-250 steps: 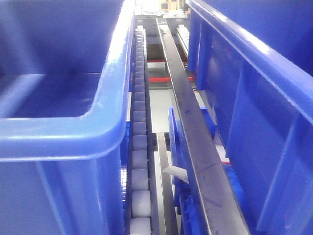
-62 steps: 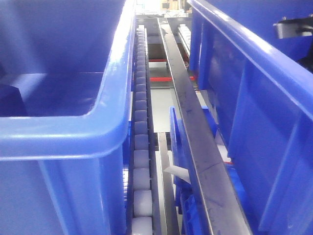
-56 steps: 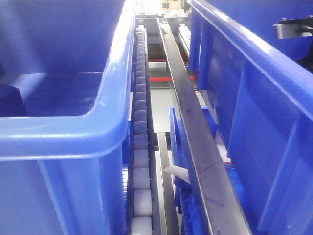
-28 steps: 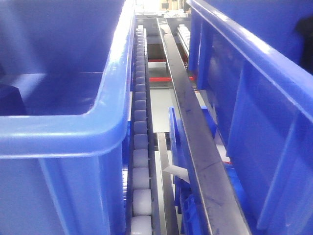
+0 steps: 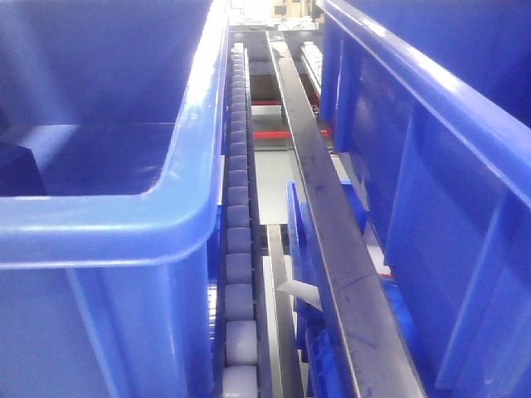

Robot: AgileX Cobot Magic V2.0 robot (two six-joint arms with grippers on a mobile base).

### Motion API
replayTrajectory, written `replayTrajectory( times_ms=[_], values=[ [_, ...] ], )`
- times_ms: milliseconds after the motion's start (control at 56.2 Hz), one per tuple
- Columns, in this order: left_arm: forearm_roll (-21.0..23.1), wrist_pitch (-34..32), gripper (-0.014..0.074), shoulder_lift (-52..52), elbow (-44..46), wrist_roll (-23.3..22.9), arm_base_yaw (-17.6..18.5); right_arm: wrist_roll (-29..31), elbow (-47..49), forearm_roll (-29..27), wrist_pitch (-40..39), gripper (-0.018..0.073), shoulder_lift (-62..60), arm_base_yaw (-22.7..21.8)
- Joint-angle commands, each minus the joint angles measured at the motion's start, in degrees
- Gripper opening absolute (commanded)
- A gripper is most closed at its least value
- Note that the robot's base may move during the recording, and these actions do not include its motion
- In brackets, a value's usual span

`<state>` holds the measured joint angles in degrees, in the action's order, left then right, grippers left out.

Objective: Pick and sort blue part to right shelf
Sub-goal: 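Lower the right gripper into its bin and open it to release the part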

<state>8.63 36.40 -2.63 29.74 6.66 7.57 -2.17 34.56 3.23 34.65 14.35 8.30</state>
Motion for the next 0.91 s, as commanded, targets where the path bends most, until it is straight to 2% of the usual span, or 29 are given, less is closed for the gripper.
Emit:
replayTrajectory(
  times_ms=[0,213,889],
  values=[
    [0.3,-7.6,0.0127,1.5,-0.7,-0.4,0.2,0.6,-0.5,0.3,-4.5,0.0054,-6.4,-0.4],
    [0.3,-10.6,0.0127,2.7,-3.9,-0.4,0.2,0.6,-3.3,0.3,-5.3,0.0054,-15.0,-0.4],
    [0.3,-10.2,0.0125,2.7,-4.5,-0.4,0.2,0.6,-3.4,0.4,-4.6,0.0054,-14.9,-0.4]
  ],
)
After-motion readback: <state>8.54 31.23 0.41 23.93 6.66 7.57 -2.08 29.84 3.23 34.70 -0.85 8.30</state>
